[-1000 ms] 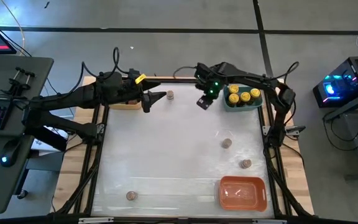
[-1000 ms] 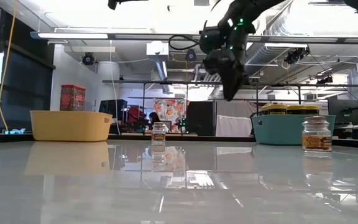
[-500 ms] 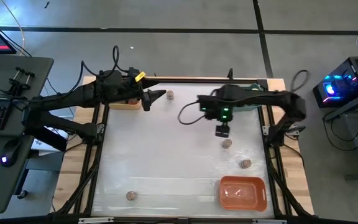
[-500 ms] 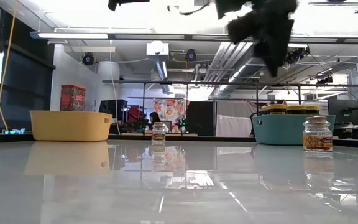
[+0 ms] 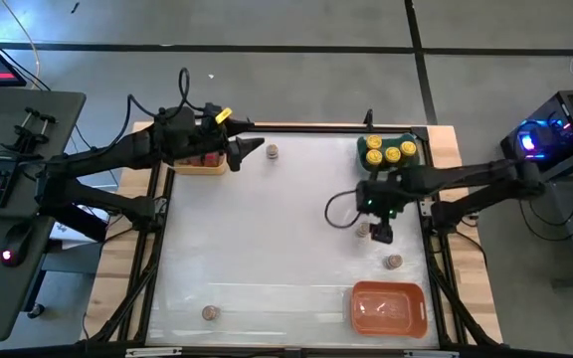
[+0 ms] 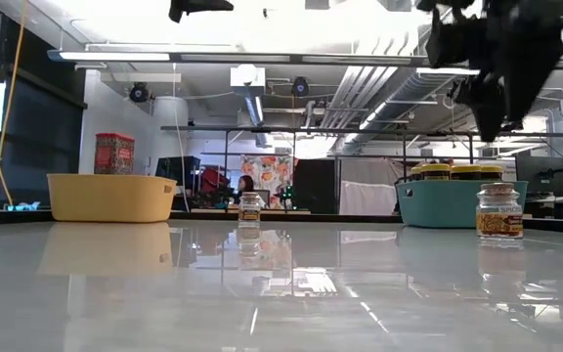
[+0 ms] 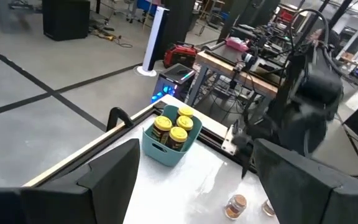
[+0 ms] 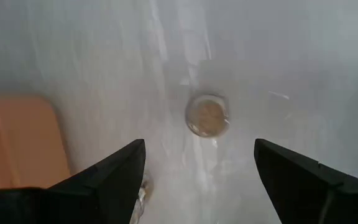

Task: Sort spices by type
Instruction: Put the top right brown seasoning bottle into the orange bin

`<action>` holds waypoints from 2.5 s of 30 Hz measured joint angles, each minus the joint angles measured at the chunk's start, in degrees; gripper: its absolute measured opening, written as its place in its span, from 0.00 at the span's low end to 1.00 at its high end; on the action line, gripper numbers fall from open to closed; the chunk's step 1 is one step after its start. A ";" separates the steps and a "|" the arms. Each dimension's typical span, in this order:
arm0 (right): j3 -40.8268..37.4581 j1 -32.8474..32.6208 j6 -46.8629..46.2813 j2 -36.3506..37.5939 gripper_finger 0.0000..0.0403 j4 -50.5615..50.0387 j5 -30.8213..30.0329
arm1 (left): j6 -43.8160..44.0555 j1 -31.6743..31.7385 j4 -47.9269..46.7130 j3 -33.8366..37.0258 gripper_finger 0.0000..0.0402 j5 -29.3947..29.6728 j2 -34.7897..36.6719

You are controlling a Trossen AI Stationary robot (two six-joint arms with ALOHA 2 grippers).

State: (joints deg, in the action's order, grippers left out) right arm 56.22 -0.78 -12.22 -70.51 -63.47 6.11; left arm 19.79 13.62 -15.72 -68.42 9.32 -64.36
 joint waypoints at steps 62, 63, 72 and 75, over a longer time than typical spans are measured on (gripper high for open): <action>-5.83 -0.81 8.56 -13.77 0.47 8.41 -2.75 | 0.56 0.62 -0.12 0.00 0.75 0.02 -0.04; -4.76 -0.41 8.11 -12.57 0.47 6.94 -2.85 | 0.54 0.62 -0.09 0.00 0.75 0.02 -0.04; 6.58 -3.44 -10.55 -1.92 0.46 2.63 4.06 | -1.02 0.62 -0.09 0.00 0.75 0.02 -0.04; 8.77 -9.52 -17.92 -1.68 0.46 2.23 4.90 | -1.95 0.62 -0.09 0.00 0.75 0.20 -0.04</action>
State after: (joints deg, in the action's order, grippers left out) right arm 64.99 -10.30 -30.14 -72.19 -61.24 11.01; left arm 17.85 14.24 -15.81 -68.42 9.52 -64.40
